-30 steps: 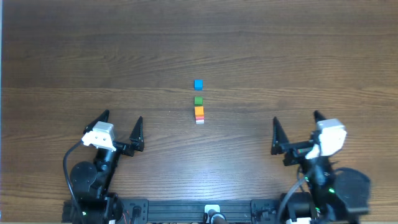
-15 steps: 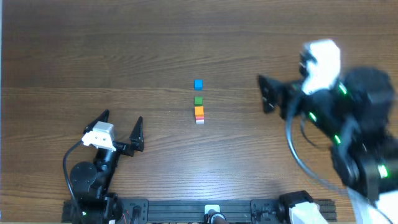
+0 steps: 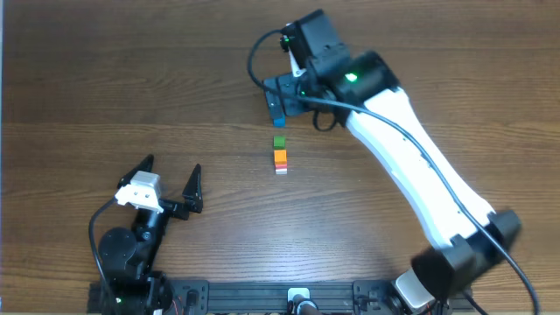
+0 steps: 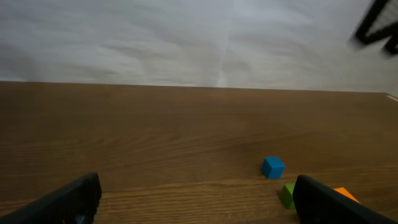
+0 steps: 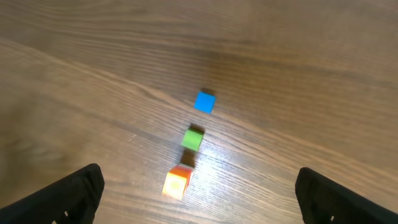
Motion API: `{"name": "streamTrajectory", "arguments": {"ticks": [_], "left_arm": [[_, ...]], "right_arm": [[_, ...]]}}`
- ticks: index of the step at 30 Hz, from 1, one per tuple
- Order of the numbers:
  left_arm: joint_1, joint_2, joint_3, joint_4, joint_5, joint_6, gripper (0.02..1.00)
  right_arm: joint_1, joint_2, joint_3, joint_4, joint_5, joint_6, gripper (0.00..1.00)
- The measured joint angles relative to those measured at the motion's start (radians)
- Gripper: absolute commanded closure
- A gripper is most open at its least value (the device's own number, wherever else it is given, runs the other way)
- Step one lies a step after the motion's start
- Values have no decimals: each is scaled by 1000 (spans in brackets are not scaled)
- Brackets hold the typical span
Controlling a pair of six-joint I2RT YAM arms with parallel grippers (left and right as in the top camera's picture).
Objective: Stack Cubes
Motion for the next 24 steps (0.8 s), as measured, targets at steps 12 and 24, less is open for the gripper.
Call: {"name": "streamTrajectory", "arguments": {"ticks": [12, 24], "left_arm": [[0, 0, 0, 0, 0, 0, 18], [0, 0, 0, 0, 0, 0, 18]], "right_arm": [[24, 292, 3, 15, -19, 157, 7], [64, 381, -12, 44, -46, 212, 12]]}}
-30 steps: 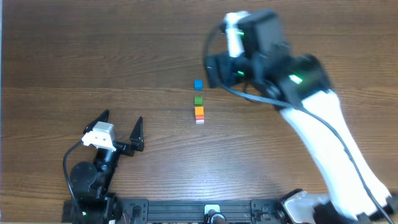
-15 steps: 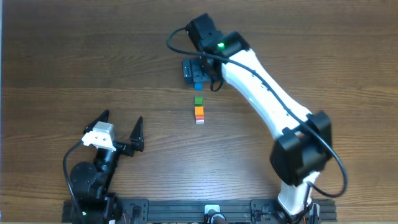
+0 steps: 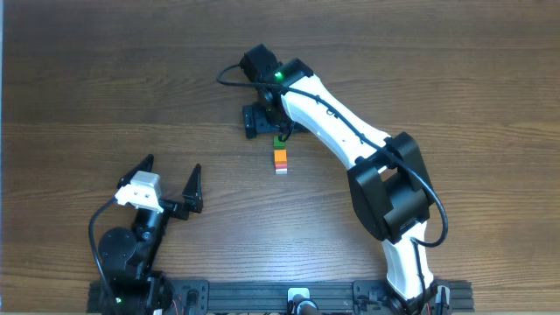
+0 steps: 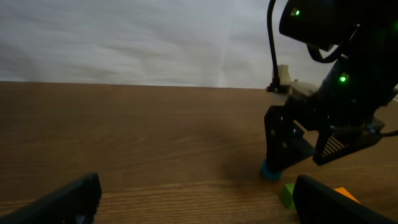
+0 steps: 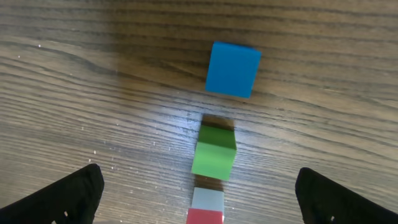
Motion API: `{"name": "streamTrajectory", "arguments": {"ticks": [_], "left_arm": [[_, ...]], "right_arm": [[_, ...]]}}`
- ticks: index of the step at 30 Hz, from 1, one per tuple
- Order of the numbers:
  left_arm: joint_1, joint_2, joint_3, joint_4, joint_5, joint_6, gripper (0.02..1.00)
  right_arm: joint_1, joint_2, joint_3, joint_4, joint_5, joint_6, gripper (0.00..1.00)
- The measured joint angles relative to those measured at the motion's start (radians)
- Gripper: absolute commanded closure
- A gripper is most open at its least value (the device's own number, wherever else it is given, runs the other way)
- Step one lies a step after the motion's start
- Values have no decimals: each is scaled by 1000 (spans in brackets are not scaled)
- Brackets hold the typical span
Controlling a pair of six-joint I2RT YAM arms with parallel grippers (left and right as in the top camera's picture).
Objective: Stack Cubes
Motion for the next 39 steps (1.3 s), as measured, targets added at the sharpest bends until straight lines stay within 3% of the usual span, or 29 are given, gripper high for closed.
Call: {"name": "streamTrajectory", "arguments": {"ticks": [12, 23, 39], "left_arm": [[0, 0, 0, 0, 0, 0, 18], [0, 0, 0, 0, 0, 0, 18], [0, 0, 0, 0, 0, 0, 18]], "right_arm": [[0, 1, -179, 133, -23, 44, 14], [0, 1, -183, 150, -25, 64, 40], [0, 1, -183, 151, 45, 66, 53]]}}
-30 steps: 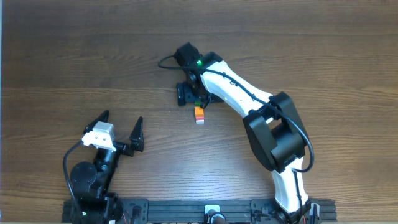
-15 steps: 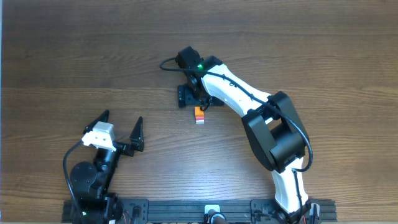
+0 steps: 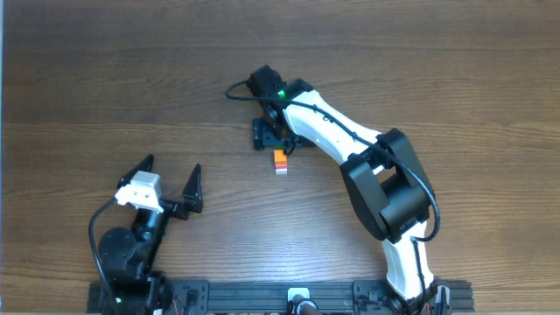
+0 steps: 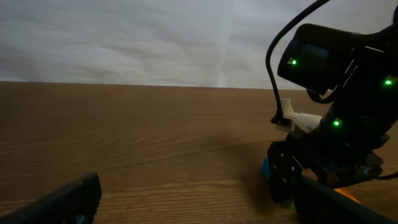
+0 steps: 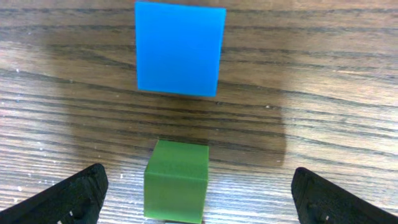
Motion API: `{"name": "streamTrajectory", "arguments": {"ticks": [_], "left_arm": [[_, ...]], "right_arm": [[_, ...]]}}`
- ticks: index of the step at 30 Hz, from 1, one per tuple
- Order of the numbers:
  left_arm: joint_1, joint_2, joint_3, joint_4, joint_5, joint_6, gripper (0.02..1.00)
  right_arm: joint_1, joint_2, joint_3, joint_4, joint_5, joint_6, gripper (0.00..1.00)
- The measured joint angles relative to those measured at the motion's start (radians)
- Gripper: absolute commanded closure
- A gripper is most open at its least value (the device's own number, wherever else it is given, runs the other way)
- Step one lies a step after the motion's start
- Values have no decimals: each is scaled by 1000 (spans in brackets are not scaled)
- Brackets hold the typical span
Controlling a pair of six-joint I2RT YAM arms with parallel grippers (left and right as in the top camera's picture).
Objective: Stack Cubes
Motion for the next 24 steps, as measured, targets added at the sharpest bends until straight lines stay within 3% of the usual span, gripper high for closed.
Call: {"name": "streamTrajectory", "arguments": {"ticks": [15, 24], "left_arm": [[0, 0, 0, 0, 0, 0, 18], [0, 0, 0, 0, 0, 0, 18]], "right_arm": [[8, 31, 1, 12, 18, 0, 130], [10, 31, 1, 15, 24, -5, 343]]}}
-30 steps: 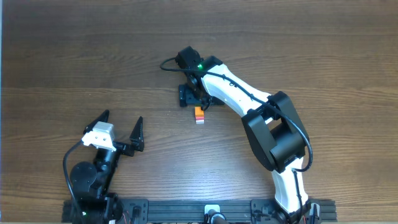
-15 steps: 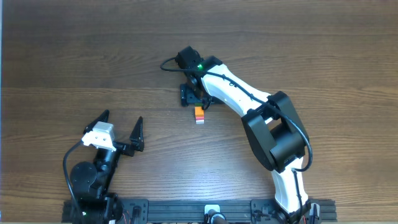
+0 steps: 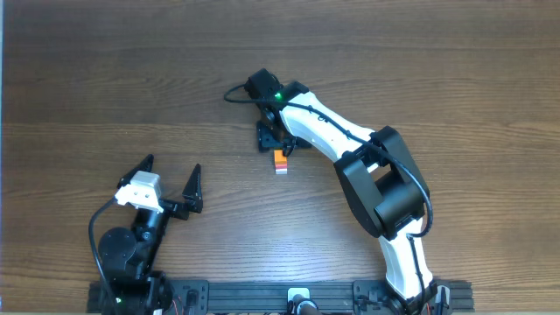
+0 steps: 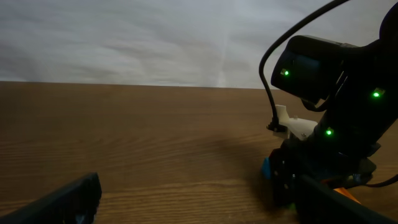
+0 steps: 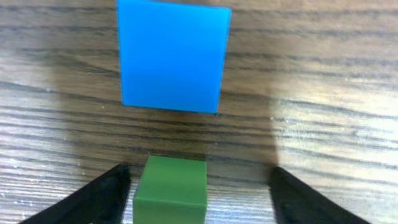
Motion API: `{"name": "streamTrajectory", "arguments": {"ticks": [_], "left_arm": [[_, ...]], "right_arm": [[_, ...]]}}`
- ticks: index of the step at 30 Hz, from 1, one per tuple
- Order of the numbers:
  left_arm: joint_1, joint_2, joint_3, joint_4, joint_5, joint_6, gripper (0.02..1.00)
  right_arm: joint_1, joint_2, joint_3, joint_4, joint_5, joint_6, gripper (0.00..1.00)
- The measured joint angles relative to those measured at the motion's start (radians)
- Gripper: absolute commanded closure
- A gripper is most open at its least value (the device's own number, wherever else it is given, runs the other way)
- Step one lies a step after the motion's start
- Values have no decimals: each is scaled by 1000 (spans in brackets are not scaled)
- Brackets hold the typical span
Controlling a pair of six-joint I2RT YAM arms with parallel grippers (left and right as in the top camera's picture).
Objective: Stack Cubes
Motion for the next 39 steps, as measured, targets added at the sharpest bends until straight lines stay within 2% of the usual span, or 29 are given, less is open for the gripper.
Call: {"name": "streamTrajectory", "arguments": {"ticks": [5, 29, 35, 39], "left_arm": [[0, 0, 0, 0, 0, 0, 18], [0, 0, 0, 0, 0, 0, 18], [0, 0, 0, 0, 0, 0, 18], [0, 0, 0, 0, 0, 0, 18]], "right_arm": [[0, 0, 0, -1, 0, 4, 382], [10, 2, 44, -52, 0, -3, 417], [11, 11, 44, -52, 0, -3, 459], [12, 24, 44, -52, 0, -6, 546]]}}
